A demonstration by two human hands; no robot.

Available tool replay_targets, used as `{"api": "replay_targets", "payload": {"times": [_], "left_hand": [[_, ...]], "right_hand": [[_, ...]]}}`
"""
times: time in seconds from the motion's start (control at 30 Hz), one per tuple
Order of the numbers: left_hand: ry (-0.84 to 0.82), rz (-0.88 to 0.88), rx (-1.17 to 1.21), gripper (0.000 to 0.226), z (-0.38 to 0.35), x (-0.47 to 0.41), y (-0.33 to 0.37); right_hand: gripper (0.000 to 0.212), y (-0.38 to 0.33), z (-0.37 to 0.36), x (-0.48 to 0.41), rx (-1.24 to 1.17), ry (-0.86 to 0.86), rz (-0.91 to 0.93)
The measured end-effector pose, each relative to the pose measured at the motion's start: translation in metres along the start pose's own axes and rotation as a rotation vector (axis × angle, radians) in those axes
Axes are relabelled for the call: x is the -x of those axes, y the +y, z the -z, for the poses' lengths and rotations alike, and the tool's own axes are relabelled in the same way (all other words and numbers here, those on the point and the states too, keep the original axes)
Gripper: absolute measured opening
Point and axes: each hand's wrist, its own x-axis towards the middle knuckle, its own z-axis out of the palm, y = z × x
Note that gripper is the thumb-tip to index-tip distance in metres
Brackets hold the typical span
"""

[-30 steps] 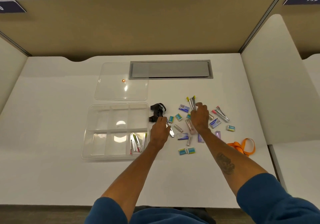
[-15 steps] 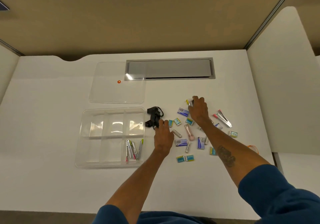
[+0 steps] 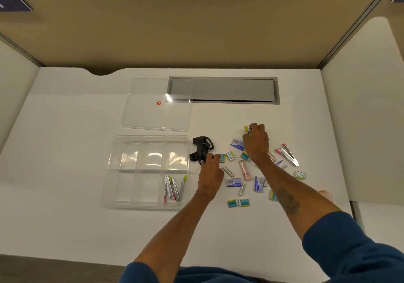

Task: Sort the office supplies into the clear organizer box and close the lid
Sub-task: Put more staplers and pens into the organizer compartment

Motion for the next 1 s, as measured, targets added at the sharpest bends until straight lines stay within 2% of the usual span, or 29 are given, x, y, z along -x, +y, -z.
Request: {"api": "replay_targets", "payload": {"times": [0.27,0.6,0.83,1.0], "left_hand": [[0.080,-0.134,0.103,0.047,0.027,0.020,-0.005],[0.269,-0.150,0.126,0.047,0.094,0.046,-0.047],[0.324,-0.135,0.094,0.045,0.115,0.058,-0.077],[0.267,-0.130,0.021,0.047,0.113,0.075,-0.103]], "right_hand": [[0.025,-0.027,0.004,0.029,-0.261,0.107,0.033],[0.023,-0.085,-0.014,0.094,-0.536,0.062,0.057],[0.023,-0.104,-0.029,0.111,-0.566,-0.002,0.019],[0.019,-0.118,-0.039,0.134,-0.568,-0.059,0.063]]}}
